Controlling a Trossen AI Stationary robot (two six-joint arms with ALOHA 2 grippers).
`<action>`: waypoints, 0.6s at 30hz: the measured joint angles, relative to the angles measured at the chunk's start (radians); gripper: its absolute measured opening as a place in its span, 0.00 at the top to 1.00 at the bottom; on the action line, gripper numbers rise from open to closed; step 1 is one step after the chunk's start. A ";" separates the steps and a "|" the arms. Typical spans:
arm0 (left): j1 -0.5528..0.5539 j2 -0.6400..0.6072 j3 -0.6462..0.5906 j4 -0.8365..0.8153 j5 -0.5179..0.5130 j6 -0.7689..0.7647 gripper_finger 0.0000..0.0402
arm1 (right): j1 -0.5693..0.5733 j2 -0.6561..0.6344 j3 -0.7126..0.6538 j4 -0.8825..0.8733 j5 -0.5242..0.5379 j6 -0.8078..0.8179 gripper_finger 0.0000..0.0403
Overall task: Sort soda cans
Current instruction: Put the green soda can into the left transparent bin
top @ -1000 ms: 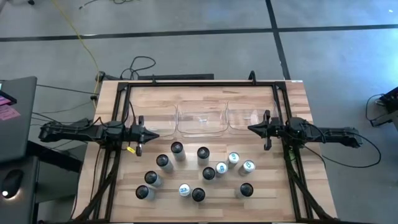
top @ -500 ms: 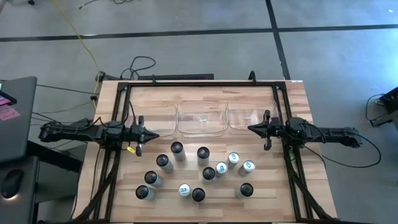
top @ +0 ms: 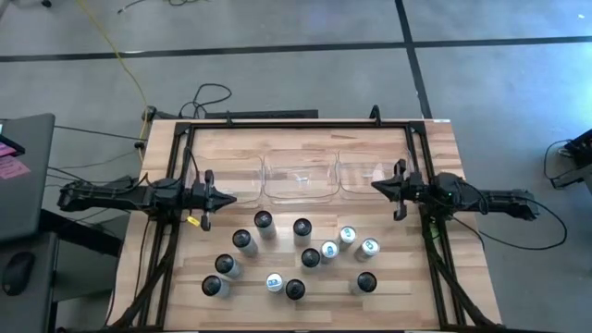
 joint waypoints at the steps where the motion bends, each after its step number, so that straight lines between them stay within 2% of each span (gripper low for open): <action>1: 0.000 0.000 0.000 0.002 0.000 -0.017 1.00 | 0.000 0.000 0.000 0.020 0.000 0.020 0.92; 6: 0.000 0.000 0.000 -0.002 0.001 -0.079 1.00 | 0.000 0.000 0.000 0.108 0.006 0.198 0.92; 10: 0.000 0.000 0.000 -0.005 -0.006 -0.084 1.00 | -0.006 0.001 0.001 0.106 0.065 0.324 0.92; 18: 0.000 0.000 0.000 -0.012 -0.009 -0.020 1.00 | 0.058 0.094 0.001 0.165 0.067 0.377 0.92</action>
